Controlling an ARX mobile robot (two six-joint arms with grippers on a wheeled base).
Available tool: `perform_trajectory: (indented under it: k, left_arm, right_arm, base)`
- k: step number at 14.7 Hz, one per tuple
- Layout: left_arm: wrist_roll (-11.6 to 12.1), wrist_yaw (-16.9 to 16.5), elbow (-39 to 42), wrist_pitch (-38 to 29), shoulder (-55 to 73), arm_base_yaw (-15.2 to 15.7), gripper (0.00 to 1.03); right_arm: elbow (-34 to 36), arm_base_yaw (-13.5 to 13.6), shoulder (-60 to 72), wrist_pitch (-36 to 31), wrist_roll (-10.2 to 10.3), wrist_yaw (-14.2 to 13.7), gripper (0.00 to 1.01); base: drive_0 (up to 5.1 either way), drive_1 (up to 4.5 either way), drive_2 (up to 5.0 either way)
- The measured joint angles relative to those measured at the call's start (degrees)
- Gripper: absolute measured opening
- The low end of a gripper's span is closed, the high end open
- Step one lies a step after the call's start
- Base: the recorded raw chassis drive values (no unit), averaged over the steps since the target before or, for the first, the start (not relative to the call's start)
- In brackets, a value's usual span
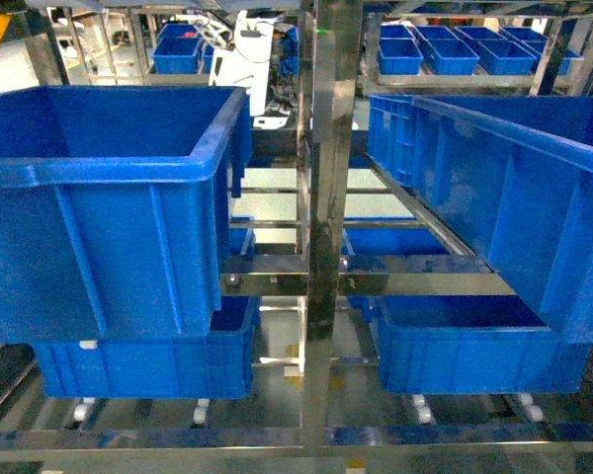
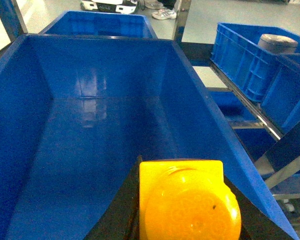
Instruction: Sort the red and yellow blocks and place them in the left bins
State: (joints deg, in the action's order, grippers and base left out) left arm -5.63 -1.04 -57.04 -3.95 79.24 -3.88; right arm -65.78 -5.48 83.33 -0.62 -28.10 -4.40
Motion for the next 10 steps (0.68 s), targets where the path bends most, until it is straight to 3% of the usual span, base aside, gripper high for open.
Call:
perform_trajectory:
  k: [2, 5, 7, 10]
  left_arm:
    - [-0.02, 0.0, 0.0, 0.04, 0.0, 0.0, 0.27]
    - [-0.02, 0.0, 0.0, 0.02, 0.0, 0.0, 0.27]
    - [-0.02, 0.0, 0.0, 0.02, -0.02, 0.0, 0.27]
    - [0.0, 0.02, 0.0, -0.02, 0.0, 0.02, 0.27]
  right_arm:
    - [-0.85, -1.36, 1.36, 5.64, 2.01, -0.07, 0.28]
    - [-3.52, -2.91, 5.9, 14.16, 10.64, 2.05, 0.28]
    - [-3.91, -3.23, 6.93, 14.71, 15.26, 2.56, 0.28]
    - [-7.78, -3.56, 10.23, 14.84, 18.4, 4.46, 0.28]
  base:
    - [0.0, 0.0, 0.0]
    - [0.0, 0.0, 0.0]
    - [0.0, 0.0, 0.0]
    - [0.0, 0.0, 0.0]
